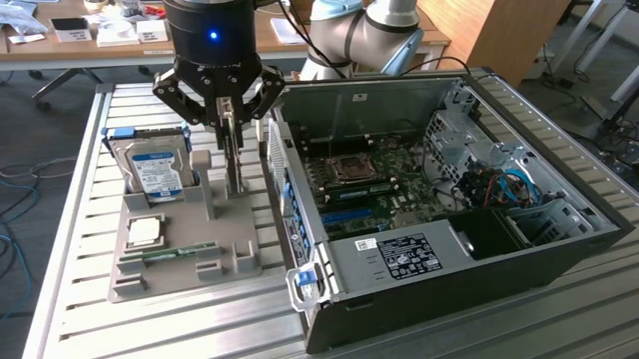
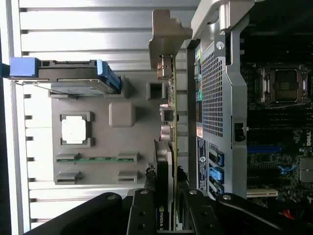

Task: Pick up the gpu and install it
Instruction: 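Pick up the gpu and move the gpu toward the slot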

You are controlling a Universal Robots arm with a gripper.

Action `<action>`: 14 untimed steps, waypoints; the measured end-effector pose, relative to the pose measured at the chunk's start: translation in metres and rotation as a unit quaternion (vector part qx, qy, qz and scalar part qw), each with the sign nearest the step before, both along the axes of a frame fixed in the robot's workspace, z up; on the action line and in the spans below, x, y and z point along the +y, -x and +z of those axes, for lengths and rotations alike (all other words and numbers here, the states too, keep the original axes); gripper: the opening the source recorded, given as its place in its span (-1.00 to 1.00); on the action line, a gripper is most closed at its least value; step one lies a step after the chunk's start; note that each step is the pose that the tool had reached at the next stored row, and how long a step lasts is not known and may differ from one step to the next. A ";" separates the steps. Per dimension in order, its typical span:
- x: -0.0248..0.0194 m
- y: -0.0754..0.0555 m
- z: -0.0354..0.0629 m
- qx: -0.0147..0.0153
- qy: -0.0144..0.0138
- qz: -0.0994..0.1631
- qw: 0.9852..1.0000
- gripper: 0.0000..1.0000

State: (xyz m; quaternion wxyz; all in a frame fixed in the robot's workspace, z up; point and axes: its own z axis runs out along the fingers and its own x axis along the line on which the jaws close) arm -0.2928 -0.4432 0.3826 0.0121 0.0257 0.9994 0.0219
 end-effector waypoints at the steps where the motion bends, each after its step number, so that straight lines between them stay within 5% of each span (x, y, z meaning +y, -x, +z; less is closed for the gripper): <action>1: 0.0000 0.000 0.0000 0.000 0.000 0.000 1.000 -0.47; 14: 0.0000 0.000 0.0061 0.000 0.000 0.000 1.000 -0.47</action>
